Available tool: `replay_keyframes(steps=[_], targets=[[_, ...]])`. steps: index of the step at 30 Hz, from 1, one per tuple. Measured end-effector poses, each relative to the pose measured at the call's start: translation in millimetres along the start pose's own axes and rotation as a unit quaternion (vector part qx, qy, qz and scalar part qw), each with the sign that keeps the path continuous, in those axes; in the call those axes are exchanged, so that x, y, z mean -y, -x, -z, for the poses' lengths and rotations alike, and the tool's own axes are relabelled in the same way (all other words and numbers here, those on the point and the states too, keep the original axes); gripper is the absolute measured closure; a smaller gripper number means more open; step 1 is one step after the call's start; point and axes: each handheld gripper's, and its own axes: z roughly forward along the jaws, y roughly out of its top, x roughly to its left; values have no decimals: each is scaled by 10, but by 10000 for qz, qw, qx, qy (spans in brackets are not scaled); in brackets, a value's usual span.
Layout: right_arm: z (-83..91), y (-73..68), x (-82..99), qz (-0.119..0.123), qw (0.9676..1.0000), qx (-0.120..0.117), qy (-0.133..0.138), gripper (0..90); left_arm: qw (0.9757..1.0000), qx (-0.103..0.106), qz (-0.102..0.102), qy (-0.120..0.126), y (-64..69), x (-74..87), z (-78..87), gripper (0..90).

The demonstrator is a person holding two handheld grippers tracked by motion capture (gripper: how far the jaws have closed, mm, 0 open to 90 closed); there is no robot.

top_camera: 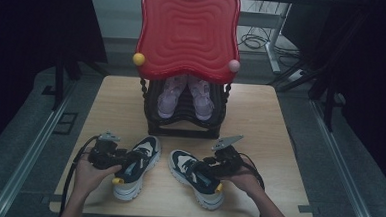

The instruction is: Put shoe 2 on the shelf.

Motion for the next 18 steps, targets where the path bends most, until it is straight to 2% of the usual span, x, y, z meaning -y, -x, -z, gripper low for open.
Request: replay_keyframes(steps=[2, 7, 11, 18], targets=[[-12, 8, -10, -51, 10000, -31, -52, 631, 10000, 41, -46, 7, 10, -3, -13, 598], [-16, 15, -6, -120, 9999, -54, -52, 693, 9999, -44, -130, 41, 34, 2, -6, 658], [0, 11, 10, -113, 9999, 11, 39, 726, 9999, -72, -93, 79, 44, 7, 1, 685], [44, 39, 52, -160, 9996, 46, 208, 735, 9998, -54, -31, 165, 30, 18, 45, 704]])
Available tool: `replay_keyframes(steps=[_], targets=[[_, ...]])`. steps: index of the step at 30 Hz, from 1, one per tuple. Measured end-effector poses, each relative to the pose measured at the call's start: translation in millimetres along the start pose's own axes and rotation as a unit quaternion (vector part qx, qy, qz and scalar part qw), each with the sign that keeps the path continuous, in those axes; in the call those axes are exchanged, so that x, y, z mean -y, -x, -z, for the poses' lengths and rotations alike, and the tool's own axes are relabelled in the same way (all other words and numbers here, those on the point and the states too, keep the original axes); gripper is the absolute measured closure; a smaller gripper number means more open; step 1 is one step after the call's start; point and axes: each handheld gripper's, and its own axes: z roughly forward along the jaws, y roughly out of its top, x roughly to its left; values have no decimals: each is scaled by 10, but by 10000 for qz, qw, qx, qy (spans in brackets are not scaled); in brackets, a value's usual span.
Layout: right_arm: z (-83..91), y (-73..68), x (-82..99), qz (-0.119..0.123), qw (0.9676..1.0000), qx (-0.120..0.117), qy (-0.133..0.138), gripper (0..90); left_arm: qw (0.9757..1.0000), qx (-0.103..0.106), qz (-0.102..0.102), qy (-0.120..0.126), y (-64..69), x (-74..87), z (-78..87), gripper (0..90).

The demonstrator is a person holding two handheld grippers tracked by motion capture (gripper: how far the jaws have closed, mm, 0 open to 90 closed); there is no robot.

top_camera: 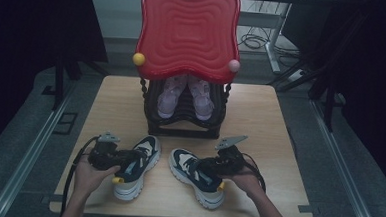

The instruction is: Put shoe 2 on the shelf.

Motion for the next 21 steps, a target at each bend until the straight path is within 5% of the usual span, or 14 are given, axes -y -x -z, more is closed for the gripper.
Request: replay_keyframes(steps=[13, 21], targets=[[171, -1, 47, -93, 9981, -10, 611, 739, 9992, 166, 119, 338, 33, 35, 179, 707], [227, 5, 164, -299, 9939, -146, 1052, 741, 9979, 244, 233, 551, 35, 90, 299, 707]])
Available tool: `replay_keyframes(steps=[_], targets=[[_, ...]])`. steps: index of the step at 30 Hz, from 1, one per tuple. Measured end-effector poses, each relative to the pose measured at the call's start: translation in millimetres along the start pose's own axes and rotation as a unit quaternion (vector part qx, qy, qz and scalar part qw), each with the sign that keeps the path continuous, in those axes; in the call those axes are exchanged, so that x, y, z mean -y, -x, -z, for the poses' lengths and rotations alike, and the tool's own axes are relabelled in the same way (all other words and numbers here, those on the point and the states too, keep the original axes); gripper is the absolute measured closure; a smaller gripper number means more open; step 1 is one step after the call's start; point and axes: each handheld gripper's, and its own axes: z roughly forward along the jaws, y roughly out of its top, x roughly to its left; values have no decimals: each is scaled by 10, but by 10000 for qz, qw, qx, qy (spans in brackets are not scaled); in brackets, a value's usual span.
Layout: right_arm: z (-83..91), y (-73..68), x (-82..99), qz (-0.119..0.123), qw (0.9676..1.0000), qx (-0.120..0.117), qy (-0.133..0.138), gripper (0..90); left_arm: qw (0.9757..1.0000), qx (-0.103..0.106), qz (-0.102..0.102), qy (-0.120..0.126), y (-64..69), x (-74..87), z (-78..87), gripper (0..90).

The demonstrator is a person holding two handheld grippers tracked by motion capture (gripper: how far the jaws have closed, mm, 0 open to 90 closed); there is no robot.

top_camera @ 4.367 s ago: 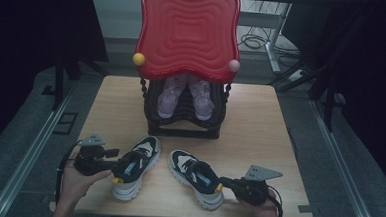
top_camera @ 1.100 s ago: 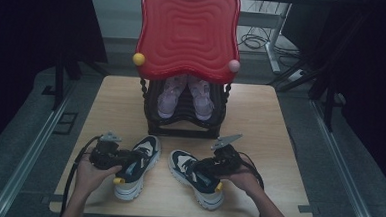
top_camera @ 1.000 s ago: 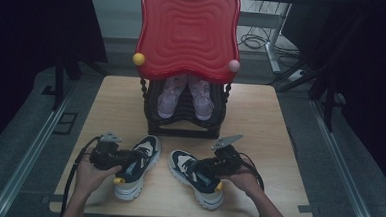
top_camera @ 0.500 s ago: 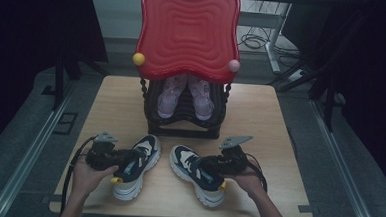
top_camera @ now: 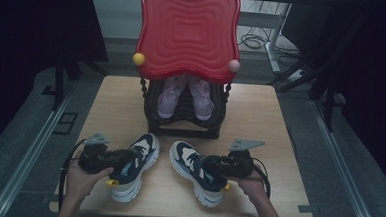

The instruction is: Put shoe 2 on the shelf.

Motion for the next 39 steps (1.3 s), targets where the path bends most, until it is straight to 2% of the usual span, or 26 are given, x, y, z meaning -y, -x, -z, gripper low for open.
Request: replay_keyframes(steps=[5, 14, 20, 25, 32, 36, 39], targets=[[98, 17, 64, -168, 9993, -79, 330, 743, 9997, 83, 123, 215, -26, 28, 86, 708], [301, 76, 194, -345, 9963, 6, 787, 747, 9976, 211, 307, 585, -63, 65, 205, 707], [439, 106, 269, -425, 9945, 82, 953, 747, 9962, 311, 381, 724, -61, 71, 236, 707], [583, 150, 330, -518, 9926, 180, 1084, 747, 9954, 271, 391, 837, -80, 75, 288, 706], [810, 198, 380, -643, 9874, 347, 1405, 747, 9913, 344, 555, 1141, -153, 111, 394, 706], [891, 244, 392, -754, 9837, 396, 1585, 747, 9883, 383, 690, 1309, -196, 124, 436, 706], [937, 280, 415, -810, 9820, 436, 1650, 747, 9865, 426, 719, 1406, -212, 123, 457, 705]])
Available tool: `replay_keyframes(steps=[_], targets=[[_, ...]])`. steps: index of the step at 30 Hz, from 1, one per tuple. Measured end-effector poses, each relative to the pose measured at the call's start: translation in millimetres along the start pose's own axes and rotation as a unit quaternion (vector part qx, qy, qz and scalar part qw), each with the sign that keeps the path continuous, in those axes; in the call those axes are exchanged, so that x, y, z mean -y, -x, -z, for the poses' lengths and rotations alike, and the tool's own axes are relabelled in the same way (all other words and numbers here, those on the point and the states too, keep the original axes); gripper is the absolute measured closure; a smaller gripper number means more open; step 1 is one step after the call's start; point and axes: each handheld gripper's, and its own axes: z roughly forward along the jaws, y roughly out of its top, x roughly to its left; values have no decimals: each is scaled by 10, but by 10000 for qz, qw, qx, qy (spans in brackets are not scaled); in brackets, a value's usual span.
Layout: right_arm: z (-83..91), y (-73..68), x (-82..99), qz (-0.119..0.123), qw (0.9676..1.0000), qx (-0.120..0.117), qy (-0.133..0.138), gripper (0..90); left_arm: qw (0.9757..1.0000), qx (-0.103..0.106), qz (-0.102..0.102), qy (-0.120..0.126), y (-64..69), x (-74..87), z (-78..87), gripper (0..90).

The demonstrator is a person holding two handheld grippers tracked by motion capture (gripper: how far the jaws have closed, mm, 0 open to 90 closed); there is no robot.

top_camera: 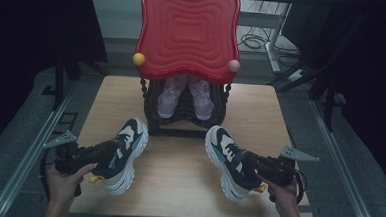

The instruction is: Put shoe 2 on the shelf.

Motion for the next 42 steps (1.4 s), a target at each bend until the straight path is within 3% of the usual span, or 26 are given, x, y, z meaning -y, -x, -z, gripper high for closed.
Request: replay_keyframes(steps=[5, 15, 26, 42], targets=[[62, 55, -6, -31, 9998, 141, 98, 746, 9999, 111, 35, 97, 6, -6, 24, 705], [188, 137, -29, -110, 9987, 373, 325, 747, 9995, 92, 85, 274, -9, -28, 67, 704], [250, 215, -56, -176, 9972, 458, 559, 748, 9993, 51, 77, 362, -19, -83, 46, 704], [237, 318, -200, -224, 9942, 678, 808, 748, 9977, -181, -24, 652, -114, -311, 35, 704]])
